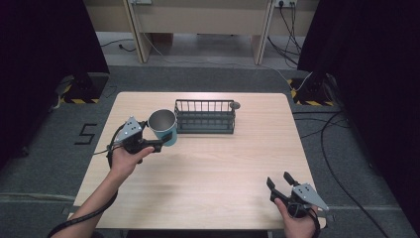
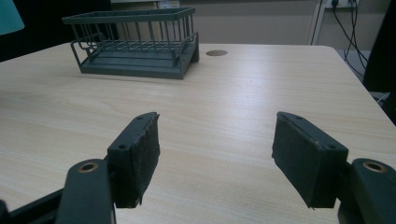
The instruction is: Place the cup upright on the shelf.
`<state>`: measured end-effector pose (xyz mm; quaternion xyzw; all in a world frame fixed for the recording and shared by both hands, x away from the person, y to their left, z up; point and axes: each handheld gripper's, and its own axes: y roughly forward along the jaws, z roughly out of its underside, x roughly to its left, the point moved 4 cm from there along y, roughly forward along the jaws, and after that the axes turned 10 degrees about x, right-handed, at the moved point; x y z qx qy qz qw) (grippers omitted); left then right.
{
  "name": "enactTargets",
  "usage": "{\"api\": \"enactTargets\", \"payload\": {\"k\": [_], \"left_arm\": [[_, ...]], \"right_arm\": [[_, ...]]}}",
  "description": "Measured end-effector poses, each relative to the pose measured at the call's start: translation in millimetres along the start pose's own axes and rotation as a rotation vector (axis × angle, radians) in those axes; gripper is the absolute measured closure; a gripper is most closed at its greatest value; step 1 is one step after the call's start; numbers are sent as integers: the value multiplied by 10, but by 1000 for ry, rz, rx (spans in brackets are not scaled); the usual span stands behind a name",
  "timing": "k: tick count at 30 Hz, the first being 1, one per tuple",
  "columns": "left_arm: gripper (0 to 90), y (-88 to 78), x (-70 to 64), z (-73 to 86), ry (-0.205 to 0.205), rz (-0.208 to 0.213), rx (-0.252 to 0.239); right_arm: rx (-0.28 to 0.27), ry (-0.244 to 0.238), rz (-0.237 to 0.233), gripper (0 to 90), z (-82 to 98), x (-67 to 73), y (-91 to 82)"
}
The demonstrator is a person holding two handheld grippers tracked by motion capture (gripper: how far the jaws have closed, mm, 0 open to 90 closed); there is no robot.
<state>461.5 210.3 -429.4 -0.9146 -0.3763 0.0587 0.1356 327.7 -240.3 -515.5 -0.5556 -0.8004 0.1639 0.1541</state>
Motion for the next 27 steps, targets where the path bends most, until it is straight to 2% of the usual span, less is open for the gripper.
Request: {"api": "enactTargets", "payload": {"k": [27], "left_arm": [[156, 277, -1, -224, 4, -3, -8]], "right_arm": [[-7, 3, 5, 326, 2, -27, 2]]}}
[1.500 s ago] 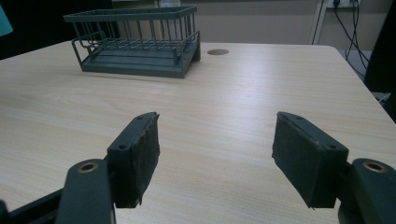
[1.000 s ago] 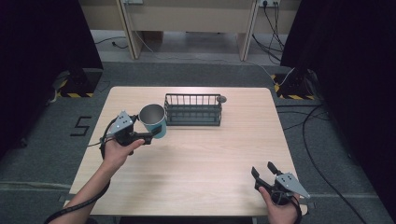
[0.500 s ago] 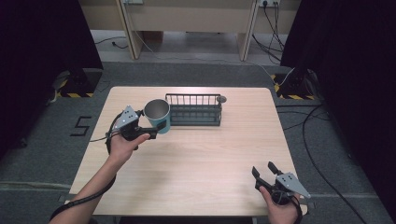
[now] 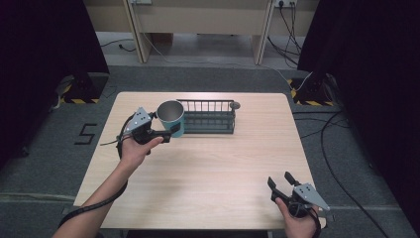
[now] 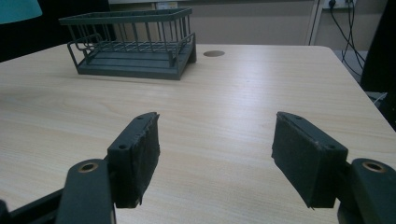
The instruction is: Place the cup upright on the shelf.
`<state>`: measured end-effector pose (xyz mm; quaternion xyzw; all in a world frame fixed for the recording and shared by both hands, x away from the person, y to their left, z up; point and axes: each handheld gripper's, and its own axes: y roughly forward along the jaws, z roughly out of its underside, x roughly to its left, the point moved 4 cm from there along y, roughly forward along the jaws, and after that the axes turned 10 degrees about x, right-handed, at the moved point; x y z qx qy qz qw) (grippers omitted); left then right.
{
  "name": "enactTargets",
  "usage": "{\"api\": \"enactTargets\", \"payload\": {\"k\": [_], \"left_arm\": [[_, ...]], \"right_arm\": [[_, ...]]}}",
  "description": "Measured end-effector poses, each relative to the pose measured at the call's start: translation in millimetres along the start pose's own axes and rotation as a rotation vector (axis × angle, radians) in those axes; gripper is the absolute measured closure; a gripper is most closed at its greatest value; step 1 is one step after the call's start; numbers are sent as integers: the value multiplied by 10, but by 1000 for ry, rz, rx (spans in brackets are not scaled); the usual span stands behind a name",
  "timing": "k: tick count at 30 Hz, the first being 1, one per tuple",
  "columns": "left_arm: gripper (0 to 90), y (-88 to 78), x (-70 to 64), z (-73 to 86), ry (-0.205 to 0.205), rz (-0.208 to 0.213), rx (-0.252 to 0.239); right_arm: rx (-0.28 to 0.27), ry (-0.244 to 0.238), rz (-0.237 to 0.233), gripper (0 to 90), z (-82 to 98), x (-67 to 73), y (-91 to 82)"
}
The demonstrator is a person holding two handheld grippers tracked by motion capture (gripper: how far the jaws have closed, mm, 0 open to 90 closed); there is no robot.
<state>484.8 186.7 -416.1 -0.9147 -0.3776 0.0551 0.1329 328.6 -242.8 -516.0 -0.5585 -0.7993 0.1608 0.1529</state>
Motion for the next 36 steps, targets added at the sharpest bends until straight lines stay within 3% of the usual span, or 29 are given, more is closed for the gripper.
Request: {"api": "enactTargets", "payload": {"k": [36], "left_arm": [[156, 382, 25, -228, -11, 4, -1]], "right_arm": [[-1, 2, -6, 329, 0, 3, -6]]}}
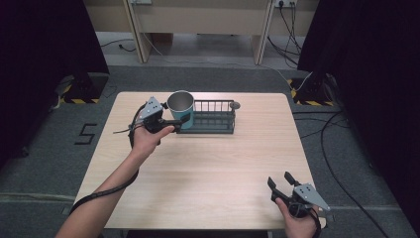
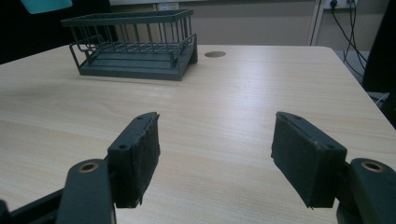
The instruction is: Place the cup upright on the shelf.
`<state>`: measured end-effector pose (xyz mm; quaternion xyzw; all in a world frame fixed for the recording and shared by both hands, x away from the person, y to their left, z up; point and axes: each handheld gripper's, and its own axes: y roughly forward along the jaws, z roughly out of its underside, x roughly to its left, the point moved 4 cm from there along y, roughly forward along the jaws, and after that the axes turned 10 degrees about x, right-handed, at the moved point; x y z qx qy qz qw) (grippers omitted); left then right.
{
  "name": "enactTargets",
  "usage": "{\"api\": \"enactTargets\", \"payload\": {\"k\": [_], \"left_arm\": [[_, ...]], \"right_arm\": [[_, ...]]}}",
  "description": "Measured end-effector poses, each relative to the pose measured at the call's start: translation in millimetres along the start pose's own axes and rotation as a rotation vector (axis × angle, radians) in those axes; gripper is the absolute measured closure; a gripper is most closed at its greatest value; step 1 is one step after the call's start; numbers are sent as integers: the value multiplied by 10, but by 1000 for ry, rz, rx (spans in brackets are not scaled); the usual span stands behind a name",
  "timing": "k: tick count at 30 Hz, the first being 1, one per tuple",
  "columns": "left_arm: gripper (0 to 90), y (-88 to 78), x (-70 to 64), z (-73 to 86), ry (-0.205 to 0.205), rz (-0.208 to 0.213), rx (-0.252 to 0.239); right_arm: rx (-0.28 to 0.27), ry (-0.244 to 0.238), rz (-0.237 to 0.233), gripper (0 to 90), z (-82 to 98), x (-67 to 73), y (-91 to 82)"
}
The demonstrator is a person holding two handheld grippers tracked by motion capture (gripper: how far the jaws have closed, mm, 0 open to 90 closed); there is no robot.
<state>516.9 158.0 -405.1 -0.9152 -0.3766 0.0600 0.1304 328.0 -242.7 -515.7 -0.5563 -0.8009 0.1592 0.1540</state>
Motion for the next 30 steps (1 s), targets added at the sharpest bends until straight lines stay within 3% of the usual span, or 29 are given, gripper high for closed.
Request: {"api": "enactTargets", "payload": {"k": [30], "left_arm": [[156, 446, 81, -102, -29, -26, 20]], "right_arm": [[2, -5, -9, 331, 8, 6, 5]]}}
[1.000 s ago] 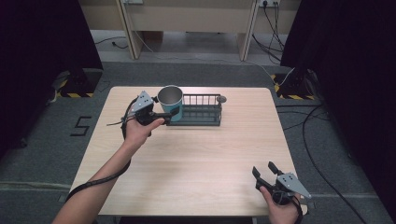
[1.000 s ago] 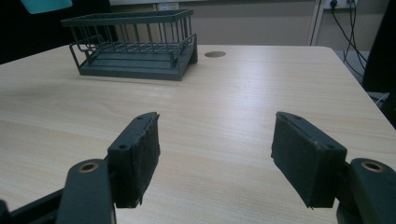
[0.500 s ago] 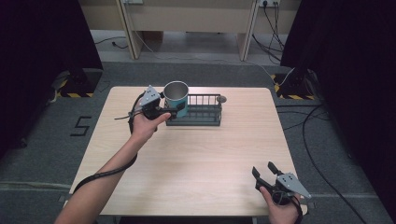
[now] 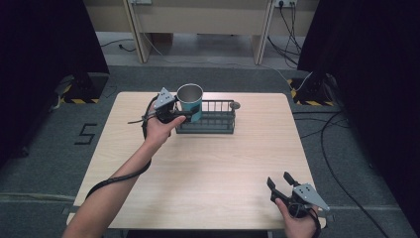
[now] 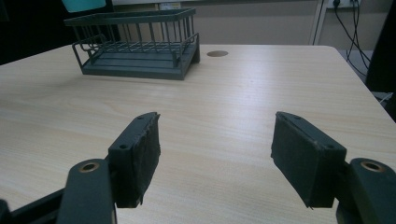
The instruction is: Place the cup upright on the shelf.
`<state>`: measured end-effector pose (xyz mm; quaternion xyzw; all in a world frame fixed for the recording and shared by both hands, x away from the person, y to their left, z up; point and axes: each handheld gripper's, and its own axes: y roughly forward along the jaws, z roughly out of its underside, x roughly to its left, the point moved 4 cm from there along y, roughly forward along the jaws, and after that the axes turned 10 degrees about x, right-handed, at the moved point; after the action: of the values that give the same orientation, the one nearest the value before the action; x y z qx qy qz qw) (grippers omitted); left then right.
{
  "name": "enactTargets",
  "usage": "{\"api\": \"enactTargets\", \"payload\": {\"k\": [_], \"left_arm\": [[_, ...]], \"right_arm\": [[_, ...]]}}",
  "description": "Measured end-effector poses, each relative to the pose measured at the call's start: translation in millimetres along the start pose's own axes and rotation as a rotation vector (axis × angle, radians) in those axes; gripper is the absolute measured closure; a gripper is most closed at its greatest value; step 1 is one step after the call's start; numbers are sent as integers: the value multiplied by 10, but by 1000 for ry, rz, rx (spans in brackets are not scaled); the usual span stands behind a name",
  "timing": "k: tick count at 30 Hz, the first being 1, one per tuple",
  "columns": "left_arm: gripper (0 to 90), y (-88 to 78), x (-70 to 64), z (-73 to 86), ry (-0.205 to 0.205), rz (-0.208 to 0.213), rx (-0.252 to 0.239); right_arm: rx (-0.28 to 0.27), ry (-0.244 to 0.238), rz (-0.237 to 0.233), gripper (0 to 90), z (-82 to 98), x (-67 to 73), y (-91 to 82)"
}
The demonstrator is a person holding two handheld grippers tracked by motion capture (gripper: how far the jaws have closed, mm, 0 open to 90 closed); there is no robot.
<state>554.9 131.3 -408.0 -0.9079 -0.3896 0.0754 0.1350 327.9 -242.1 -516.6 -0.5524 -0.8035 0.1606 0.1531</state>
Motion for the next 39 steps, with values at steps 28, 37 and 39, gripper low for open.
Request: {"api": "enactTargets", "payload": {"k": [28, 37, 39], "left_arm": [[155, 329, 107, -96, -9, -32, 43], [155, 419, 119, -92, -3, -32, 72], [155, 441, 127, -89, -9, -36, 72]], "right_arm": [[0, -2, -14, 331, 7, 9, 9], [2, -2, -16, 332, 9, 11, 13], [1, -3, -15, 332, 9, 8, 11]]}}
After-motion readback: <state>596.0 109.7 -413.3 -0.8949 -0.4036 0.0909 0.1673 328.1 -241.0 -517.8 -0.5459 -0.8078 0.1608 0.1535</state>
